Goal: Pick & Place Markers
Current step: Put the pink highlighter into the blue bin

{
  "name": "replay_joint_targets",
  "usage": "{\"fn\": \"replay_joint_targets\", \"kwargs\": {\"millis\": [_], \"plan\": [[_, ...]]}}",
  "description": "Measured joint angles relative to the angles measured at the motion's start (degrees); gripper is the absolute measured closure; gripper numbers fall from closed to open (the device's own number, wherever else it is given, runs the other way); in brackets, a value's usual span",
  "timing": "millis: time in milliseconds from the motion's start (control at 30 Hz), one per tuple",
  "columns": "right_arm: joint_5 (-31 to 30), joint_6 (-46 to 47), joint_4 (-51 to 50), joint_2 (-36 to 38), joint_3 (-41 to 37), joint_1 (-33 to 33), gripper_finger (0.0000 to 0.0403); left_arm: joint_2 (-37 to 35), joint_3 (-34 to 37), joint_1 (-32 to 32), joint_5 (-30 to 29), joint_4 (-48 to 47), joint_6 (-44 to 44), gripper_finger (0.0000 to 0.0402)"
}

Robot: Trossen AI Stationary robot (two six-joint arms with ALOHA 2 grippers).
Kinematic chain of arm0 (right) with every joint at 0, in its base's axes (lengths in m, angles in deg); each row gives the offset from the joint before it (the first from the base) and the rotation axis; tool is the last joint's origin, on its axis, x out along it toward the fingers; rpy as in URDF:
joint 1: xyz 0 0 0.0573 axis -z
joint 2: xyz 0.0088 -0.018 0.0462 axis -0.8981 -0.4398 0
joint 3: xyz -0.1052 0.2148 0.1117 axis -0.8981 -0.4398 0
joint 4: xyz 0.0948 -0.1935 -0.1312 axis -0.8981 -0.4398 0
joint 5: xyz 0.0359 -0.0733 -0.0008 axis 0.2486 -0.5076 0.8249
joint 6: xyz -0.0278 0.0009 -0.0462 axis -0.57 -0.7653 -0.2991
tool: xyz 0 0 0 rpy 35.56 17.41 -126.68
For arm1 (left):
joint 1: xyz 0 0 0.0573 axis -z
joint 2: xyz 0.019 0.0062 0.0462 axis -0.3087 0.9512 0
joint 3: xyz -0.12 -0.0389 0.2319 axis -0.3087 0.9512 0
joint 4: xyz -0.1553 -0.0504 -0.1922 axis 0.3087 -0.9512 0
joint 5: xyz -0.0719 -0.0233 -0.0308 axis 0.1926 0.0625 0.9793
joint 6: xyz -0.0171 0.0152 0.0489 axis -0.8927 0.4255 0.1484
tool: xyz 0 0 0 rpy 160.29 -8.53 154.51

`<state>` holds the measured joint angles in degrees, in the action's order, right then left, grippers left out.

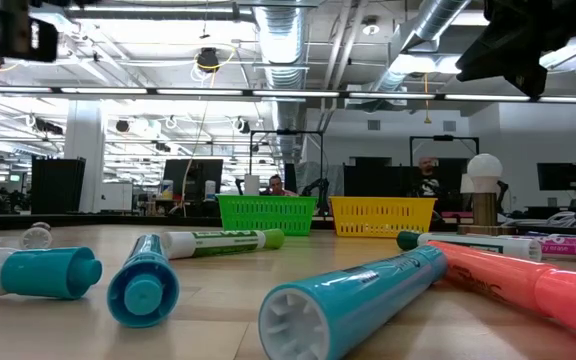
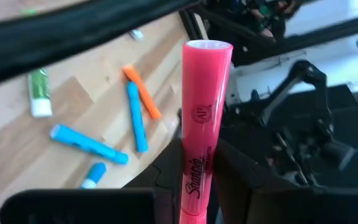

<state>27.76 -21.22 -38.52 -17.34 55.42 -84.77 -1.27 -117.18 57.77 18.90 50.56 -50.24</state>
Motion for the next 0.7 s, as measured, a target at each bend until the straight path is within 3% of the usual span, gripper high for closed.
{"fn": "replay_joint_targets", "kwargs": {"millis": [233,433,700], "plan": [[0.02,-0.04,0.0,0.02,0.0,0.02,0.0336,5.45,0.0,-8.53,-0.41,4.14,0.93,0.0337],[0.02,-0.11,0.0,0.0,0.0,0.02,0.0336,15.47,-1.23,-18.47,-0.46,18.62,11.51,0.0337],[-0.04,-0.16,0.0,0.0,0.0,0.02,0.0336,25.13,-11.71,-29.3,0.47,19.42,29.83,0.0337]]}}
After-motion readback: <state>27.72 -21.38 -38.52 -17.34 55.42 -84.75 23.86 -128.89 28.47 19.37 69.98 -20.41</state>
